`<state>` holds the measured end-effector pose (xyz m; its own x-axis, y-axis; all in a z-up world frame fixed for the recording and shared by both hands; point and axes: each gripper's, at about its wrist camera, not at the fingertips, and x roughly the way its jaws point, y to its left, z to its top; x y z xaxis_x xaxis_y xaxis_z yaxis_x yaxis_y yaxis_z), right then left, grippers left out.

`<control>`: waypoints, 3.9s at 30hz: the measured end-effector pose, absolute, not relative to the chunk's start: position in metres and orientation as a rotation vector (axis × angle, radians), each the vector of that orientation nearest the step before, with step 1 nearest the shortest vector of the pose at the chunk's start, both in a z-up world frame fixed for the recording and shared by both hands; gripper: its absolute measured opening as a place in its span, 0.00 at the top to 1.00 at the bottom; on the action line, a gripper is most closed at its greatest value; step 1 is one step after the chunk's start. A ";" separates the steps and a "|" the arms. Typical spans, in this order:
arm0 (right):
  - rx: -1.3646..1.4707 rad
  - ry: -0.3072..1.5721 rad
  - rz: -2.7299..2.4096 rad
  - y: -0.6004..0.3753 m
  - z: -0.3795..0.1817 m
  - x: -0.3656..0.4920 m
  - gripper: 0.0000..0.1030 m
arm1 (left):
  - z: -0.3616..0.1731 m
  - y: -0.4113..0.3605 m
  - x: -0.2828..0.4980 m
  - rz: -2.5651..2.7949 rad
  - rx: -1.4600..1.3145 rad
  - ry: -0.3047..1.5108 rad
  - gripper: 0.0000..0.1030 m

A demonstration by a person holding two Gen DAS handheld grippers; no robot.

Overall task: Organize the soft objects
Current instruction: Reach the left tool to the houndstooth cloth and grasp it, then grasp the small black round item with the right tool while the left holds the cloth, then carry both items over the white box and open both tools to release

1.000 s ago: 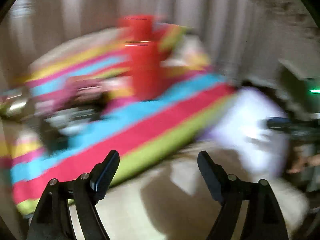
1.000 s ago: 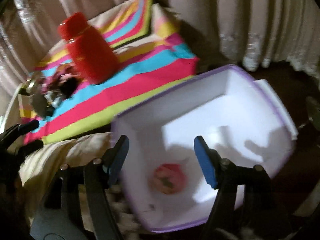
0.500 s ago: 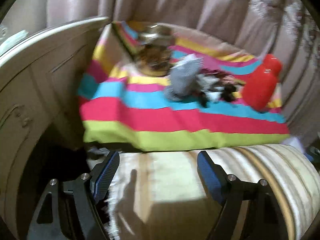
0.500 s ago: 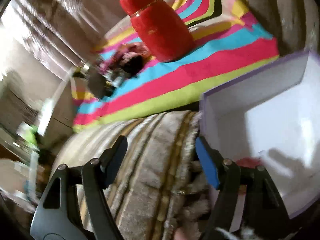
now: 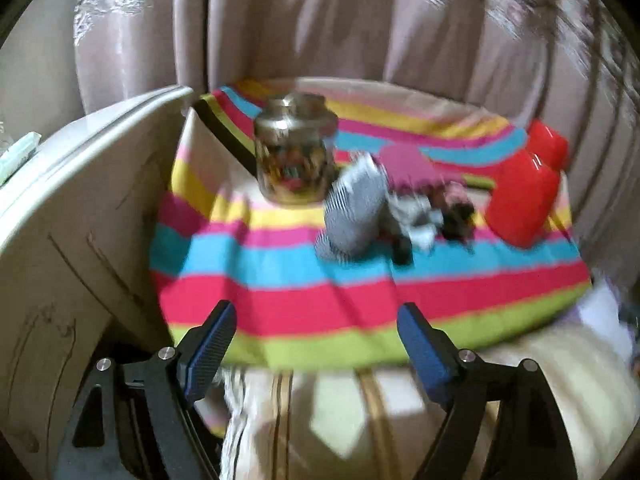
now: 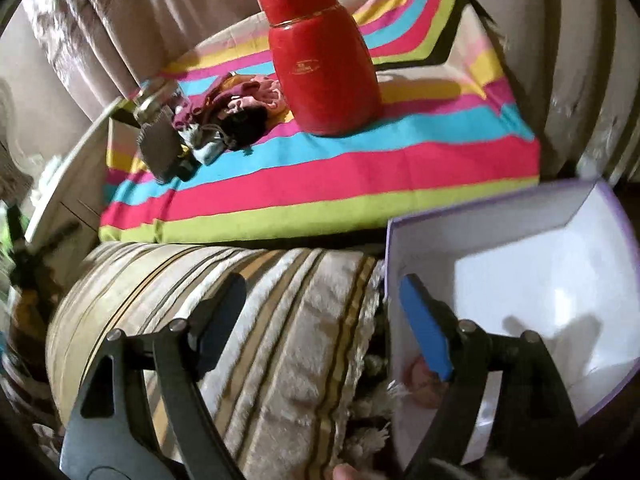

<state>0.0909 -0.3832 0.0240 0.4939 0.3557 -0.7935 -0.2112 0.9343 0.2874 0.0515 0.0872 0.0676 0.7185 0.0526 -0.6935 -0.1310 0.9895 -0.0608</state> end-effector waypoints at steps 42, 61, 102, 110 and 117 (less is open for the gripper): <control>0.012 1.222 0.440 -0.033 -0.065 0.297 0.61 | -0.004 0.152 0.143 0.227 -0.490 0.873 0.84; 0.039 0.992 0.390 -0.158 0.011 0.219 0.77 | 0.042 0.063 0.131 0.009 -0.426 0.833 0.84; 0.233 0.910 -0.210 -0.503 0.040 0.080 0.60 | 0.048 -0.324 0.077 -0.680 -0.174 0.931 0.37; 0.226 0.893 -0.187 -0.495 0.042 0.081 0.30 | 0.054 -0.308 0.070 -0.529 -0.078 0.848 0.37; 0.203 0.877 -0.127 -0.473 0.051 0.084 0.30 | 0.055 -0.288 0.077 -0.417 -0.026 0.819 0.37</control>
<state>0.0839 -0.4732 0.0512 0.6336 -0.0271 -0.7732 0.1935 0.9732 0.1244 0.0770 -0.2878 0.0549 0.6066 -0.3709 -0.7032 0.3513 0.9185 -0.1814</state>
